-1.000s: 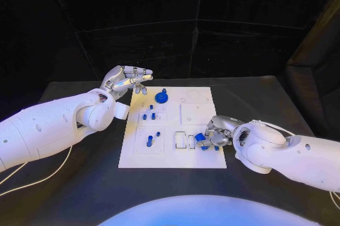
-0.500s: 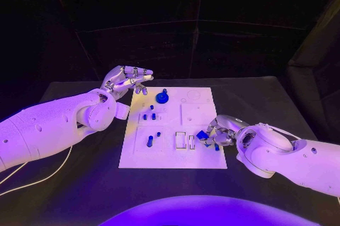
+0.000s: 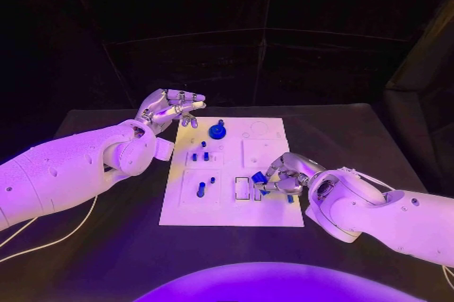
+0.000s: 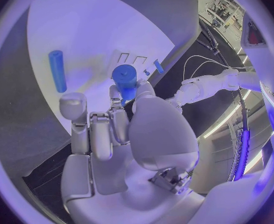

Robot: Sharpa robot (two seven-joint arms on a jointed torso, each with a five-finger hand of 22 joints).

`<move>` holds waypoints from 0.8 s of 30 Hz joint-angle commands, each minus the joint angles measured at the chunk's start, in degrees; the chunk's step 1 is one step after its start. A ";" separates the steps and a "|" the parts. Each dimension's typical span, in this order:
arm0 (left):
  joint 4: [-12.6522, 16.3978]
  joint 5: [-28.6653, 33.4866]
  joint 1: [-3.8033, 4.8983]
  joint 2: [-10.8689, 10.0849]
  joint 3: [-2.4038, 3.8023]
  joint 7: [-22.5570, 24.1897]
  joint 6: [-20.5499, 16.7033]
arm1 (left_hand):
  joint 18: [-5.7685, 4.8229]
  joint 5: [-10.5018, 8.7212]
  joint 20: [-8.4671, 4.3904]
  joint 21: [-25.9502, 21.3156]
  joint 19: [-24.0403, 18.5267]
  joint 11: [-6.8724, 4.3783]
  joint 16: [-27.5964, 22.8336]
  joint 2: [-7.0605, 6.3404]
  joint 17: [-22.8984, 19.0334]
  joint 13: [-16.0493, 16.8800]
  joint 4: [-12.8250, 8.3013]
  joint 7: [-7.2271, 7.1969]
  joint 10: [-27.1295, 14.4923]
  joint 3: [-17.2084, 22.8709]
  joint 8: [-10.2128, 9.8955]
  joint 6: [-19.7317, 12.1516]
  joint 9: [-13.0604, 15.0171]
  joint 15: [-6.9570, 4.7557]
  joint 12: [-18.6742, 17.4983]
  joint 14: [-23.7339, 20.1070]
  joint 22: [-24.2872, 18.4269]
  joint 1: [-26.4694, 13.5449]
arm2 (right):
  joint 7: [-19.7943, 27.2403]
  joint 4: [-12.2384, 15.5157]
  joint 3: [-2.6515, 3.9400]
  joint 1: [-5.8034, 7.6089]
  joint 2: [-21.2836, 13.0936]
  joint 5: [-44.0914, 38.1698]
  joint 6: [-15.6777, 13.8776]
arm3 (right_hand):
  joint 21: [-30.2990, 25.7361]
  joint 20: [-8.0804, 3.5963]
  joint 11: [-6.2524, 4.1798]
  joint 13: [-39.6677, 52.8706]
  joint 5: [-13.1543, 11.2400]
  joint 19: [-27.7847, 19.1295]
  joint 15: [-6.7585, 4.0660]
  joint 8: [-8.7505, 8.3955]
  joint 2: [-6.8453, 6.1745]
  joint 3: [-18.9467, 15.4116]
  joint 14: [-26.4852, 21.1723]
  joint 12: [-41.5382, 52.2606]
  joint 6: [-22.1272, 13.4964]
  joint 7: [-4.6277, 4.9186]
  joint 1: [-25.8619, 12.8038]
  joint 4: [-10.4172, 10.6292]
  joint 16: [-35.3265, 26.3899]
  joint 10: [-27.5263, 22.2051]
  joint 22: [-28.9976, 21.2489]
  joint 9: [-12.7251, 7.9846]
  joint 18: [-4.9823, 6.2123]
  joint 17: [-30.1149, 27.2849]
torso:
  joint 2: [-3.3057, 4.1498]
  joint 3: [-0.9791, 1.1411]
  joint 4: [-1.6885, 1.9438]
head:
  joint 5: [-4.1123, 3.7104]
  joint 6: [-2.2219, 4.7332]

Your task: Assemble the parts on the task board

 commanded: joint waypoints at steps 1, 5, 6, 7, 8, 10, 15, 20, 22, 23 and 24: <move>0.12 0.19 0.08 0.07 0.05 0.14 0.70 | 0.78 -0.18 0.10 -0.38 -0.36 0.06 -0.24 0.44 -0.07 0.03 -0.11 0.16 -0.26 -0.32 0.34 -0.15 -0.01 -0.11 0.32 -0.41 -0.07 0.33 | -1.09 -0.72 0.04 0.10 1.18 2.11 3.66 | 0.38 -0.07 -0.14 0.27 -0.62 0.32 -0.44 1.31 0.49 -0.57 4.98 0.04 1.47 -0.87 -1.02 0.71 0.32 0.38 0.15 2.40 -0.82 8.83 | 0.03 -0.03 -0.07 | 0.29 -0.05; 0.12 0.19 0.08 0.13 0.05 0.11 0.76 | 0.78 -0.18 0.10 -0.41 -0.35 0.05 -0.24 0.45 -0.09 0.04 -0.10 0.16 -0.27 -0.35 0.36 -0.15 0.00 -0.11 0.34 -0.42 -0.09 0.33 | -2.39 -1.65 0.04 0.11 2.82 2.36 5.26 | 0.45 -0.18 -0.32 0.38 -1.19 0.38 -0.59 1.52 0.98 -1.22 5.03 -0.01 1.91 -1.08 -2.13 1.76 0.41 0.55 0.30 2.88 -0.84 9.11 | 0.02 -0.02 -0.08 | 0.30 -0.08; 0.12 0.19 0.08 0.15 0.05 0.10 0.77 | 0.79 -0.19 0.10 -0.50 -0.32 0.04 -0.24 0.47 -0.16 0.04 -0.05 0.14 -0.29 -0.48 0.43 -0.16 0.00 -0.12 0.43 -0.45 -0.18 0.32 | -2.75 -1.90 0.04 0.11 3.26 2.39 5.45 | 0.46 -0.21 -0.36 0.42 -1.34 0.39 -0.63 1.58 1.05 -1.42 5.03 -0.01 2.04 -1.14 -2.42 1.98 0.42 0.60 0.33 3.02 -0.84 9.14 | 0.03 0.00 -0.12 | 0.36 -0.04; 0.12 0.19 0.08 0.17 0.05 0.09 0.78 | 0.79 -0.19 0.10 -0.50 -0.32 0.04 -0.24 0.47 -0.16 0.04 -0.05 0.14 -0.29 -0.48 0.43 -0.16 0.00 -0.12 0.43 -0.45 -0.18 0.32 | -3.13 -2.13 0.04 0.11 3.67 2.41 5.59 | 0.46 -0.25 -0.41 0.46 -1.50 0.40 -0.66 1.63 1.12 -1.60 5.04 -0.01 2.15 -1.20 -2.69 2.13 0.44 0.65 0.33 3.14 -0.84 9.19 | 0.04 0.01 -0.14 | 0.43 0.05; 0.12 0.19 0.08 0.20 0.05 0.09 0.80 | 0.79 -0.19 0.10 -0.50 -0.32 0.04 -0.24 0.47 -0.16 0.04 -0.05 0.14 -0.29 -0.48 0.43 -0.16 0.00 -0.12 0.43 -0.45 -0.18 0.32 | -3.43 -2.32 0.05 0.11 3.97 2.37 5.69 | 0.47 -0.27 -0.44 0.50 -1.63 0.40 -0.69 1.66 1.20 -1.73 5.04 0.00 2.23 -1.24 -2.89 2.22 0.44 0.69 0.34 3.24 -0.84 9.21 | 0.05 0.01 -0.13 | 0.45 0.04; 0.14 0.19 0.08 0.25 0.05 0.07 0.83 | 0.79 -0.19 0.10 -0.50 -0.32 0.04 -0.24 0.47 -0.16 0.04 -0.05 0.14 -0.29 -0.48 0.43 -0.16 0.00 -0.12 0.43 -0.45 -0.18 0.32 | -4.03 -2.70 0.05 0.12 4.62 2.26 5.94 | 0.48 -0.32 -0.51 0.55 -1.85 0.41 -0.75 1.73 1.42 -1.97 5.06 -0.02 2.37 -1.32 -3.29 2.33 0.47 0.75 0.36 3.44 -0.84 9.29 | 0.07 0.01 -0.06 | 0.44 -0.03; 0.12 0.19 0.08 0.31 0.05 0.04 0.87 | 0.79 -0.19 0.10 -0.50 -0.32 0.04 -0.24 0.47 -0.16 0.04 -0.05 0.14 -0.29 -0.48 0.43 -0.16 0.00 -0.12 0.43 -0.45 -0.18 0.32 | -4.91 -3.28 0.05 0.12 6.00 1.77 6.12 | 0.46 -0.40 -0.62 0.61 -2.12 0.40 -0.84 1.86 1.70 -2.24 5.06 -0.04 2.64 -1.46 -3.74 2.37 0.47 0.84 0.33 3.72 -0.83 9.30 | 0.04 0.01 -0.08 | 0.70 -0.07; 0.11 0.19 0.08 0.34 0.05 0.01 0.91 | 0.79 -0.19 0.10 -0.50 -0.32 0.04 -0.24 0.47 -0.16 0.04 -0.05 0.14 -0.29 -0.48 0.43 -0.16 0.00 -0.12 0.43 -0.45 -0.18 0.32 | -5.34 -3.53 0.06 0.12 6.67 0.76 5.28 | 0.47 -0.46 -0.71 0.61 -2.36 0.41 -0.90 1.96 1.77 -2.51 5.06 -0.11 2.82 -1.56 -4.06 2.37 0.48 0.88 0.37 3.94 -0.83 9.33 | 0.05 0.01 -0.15 | 0.92 -0.06; 0.09 0.19 0.08 0.36 0.05 0.01 0.93 | 0.79 -0.19 0.10 -0.50 -0.32 0.04 -0.24 0.47 -0.16 0.04 -0.05 0.14 -0.29 -0.48 0.43 -0.16 0.00 -0.12 0.43 -0.45 -0.18 0.32 | -5.40 -3.54 0.06 0.12 6.85 0.32 4.79 | 0.45 -0.48 -0.74 0.70 -2.46 0.40 -0.94 2.00 1.79 -2.64 5.05 -0.05 2.90 -1.61 -4.19 2.36 0.47 0.94 0.34 4.05 -0.83 9.30 | 0.03 0.01 -0.18 | 0.95 -0.07; 0.08 0.19 0.08 0.37 0.05 0.00 0.94 | 0.79 -0.19 0.10 -0.50 -0.32 0.04 -0.24 0.47 -0.16 0.04 -0.05 0.14 -0.29 -0.48 0.43 -0.16 0.00 -0.12 0.43 -0.45 -0.18 0.32 | -5.41 -3.53 0.06 0.12 6.96 0.13 4.53 | 0.44 -0.51 -0.80 1.08 -2.57 0.39 -0.98 2.10 1.81 -2.78 5.05 0.27 3.05 -1.68 -4.34 2.36 0.45 1.13 0.33 4.19 -0.83 9.28 | 0.03 0.02 -0.20 | 0.98 -0.04; 0.07 0.19 0.08 0.39 0.05 0.00 0.95 | 0.79 -0.19 0.10 -0.50 -0.32 0.04 -0.24 0.47 -0.16 0.04 -0.05 0.14 -0.29 -0.48 0.43 -0.16 0.00 -0.12 0.43 -0.45 -0.18 0.32 | -5.41 -3.54 0.06 0.12 7.03 0.02 4.37 | 0.43 -0.53 -0.82 1.10 -2.62 0.39 -0.99 2.12 1.81 -2.84 5.05 0.28 3.10 -1.70 -4.40 2.36 0.46 1.14 0.31 4.24 -0.82 9.30 | 0.03 0.02 -0.20 | 1.01 -0.03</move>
